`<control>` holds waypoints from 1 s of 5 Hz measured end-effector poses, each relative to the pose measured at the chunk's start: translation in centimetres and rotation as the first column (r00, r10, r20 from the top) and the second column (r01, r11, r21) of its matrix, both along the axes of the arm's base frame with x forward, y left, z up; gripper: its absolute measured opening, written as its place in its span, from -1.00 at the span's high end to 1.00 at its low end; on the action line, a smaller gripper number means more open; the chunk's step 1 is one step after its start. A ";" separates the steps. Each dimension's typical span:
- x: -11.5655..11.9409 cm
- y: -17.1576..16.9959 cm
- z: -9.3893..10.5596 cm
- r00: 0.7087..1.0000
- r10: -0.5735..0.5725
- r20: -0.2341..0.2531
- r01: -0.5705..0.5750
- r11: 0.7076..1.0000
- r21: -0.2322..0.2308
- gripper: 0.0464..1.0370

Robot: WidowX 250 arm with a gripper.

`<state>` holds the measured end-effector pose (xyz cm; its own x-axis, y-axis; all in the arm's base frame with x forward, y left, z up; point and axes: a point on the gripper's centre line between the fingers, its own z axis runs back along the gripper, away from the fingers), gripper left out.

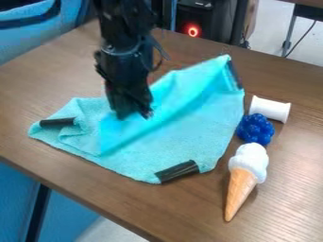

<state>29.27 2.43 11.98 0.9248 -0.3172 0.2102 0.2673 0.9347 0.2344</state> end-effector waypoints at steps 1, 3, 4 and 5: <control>0.8 1.8 0.4 0.999 0.021 -0.035 -0.017 0.994 0.110 0.97; 3.9 5.9 3.0 0.994 0.105 0.014 -0.104 0.951 0.291 0.97; 5.7 7.6 3.9 0.994 0.107 0.002 -0.100 0.930 0.354 0.97; 7.0 9.3 4.4 0.991 0.133 -0.009 -0.120 0.922 0.369 0.97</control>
<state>36.23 11.77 16.41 0.9668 -0.2458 0.0698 0.1659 0.8117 0.5600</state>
